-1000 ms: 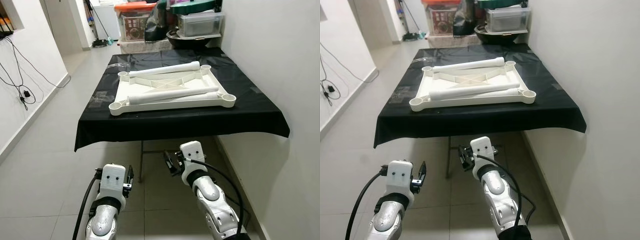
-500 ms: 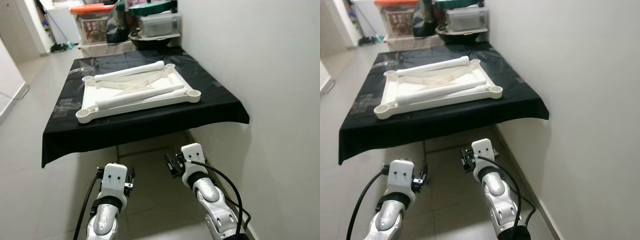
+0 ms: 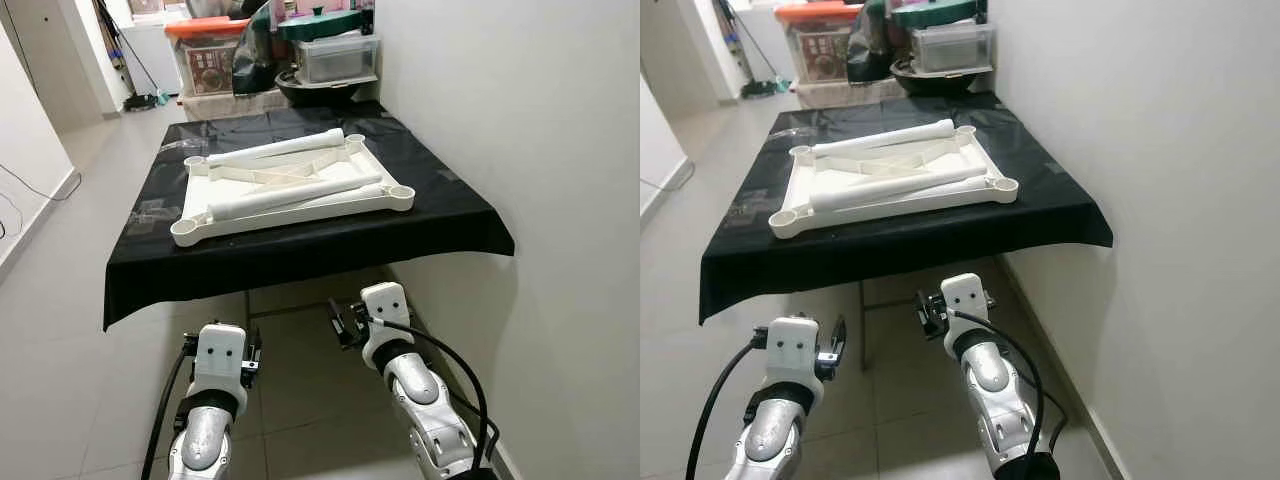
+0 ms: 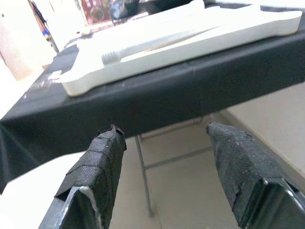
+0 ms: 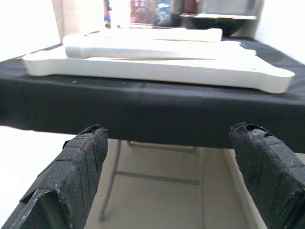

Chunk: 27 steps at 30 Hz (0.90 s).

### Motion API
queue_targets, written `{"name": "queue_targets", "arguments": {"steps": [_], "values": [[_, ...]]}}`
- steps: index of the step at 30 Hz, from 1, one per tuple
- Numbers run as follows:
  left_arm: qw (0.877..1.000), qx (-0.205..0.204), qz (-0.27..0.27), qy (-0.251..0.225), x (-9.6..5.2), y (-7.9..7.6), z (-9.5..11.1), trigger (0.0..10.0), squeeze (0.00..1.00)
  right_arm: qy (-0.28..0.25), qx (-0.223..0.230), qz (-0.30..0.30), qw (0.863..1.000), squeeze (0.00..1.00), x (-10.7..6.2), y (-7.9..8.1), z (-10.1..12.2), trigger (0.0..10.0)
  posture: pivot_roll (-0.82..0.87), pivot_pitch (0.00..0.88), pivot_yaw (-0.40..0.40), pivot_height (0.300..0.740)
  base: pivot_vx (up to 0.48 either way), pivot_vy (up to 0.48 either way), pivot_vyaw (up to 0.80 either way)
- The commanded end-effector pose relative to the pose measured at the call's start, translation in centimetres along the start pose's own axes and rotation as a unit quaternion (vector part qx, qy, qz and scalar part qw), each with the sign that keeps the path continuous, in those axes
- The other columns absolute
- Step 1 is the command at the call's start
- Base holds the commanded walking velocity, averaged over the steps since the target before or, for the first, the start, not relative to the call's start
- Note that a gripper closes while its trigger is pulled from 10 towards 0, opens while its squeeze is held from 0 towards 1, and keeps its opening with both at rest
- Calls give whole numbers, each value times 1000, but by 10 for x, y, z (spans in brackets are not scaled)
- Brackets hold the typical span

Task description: Building children table

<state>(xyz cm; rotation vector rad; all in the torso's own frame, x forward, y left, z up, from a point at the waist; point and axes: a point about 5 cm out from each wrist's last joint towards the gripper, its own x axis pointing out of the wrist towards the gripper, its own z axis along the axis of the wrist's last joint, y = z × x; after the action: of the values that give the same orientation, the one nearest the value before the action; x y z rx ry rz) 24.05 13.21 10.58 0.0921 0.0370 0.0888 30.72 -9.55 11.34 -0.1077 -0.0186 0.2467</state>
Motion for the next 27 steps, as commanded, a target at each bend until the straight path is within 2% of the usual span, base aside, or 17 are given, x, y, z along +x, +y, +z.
{"name": "queue_targets", "arguments": {"steps": [1,5,11,18,27], "values": [[1000,7,11,-14,3,5,6,10000,0,-24,-1,-21,999,0,9,-10,15,10000,-97,0,59,740,0,0,0],[1000,10,13,-21,5,5,10,10000,0,-48,7,-30,998,0,16,-17,28,10000,-94,0,58,740,0,0,0],[1000,12,14,-25,6,5,12,10000,0,-59,15,-37,997,0,19,-19,35,10000,-89,0,58,740,0,0,0],[999,17,10,-30,6,4,16,10000,0,-57,27,-18,998,0,16,-8,31,10000,-89,0,52,740,0,0,0],[999,13,13,-36,9,5,20,10000,0,-61,24,-13,998,0,17,-8,33,10000,-92,0,50,740,0,0,0]]}}
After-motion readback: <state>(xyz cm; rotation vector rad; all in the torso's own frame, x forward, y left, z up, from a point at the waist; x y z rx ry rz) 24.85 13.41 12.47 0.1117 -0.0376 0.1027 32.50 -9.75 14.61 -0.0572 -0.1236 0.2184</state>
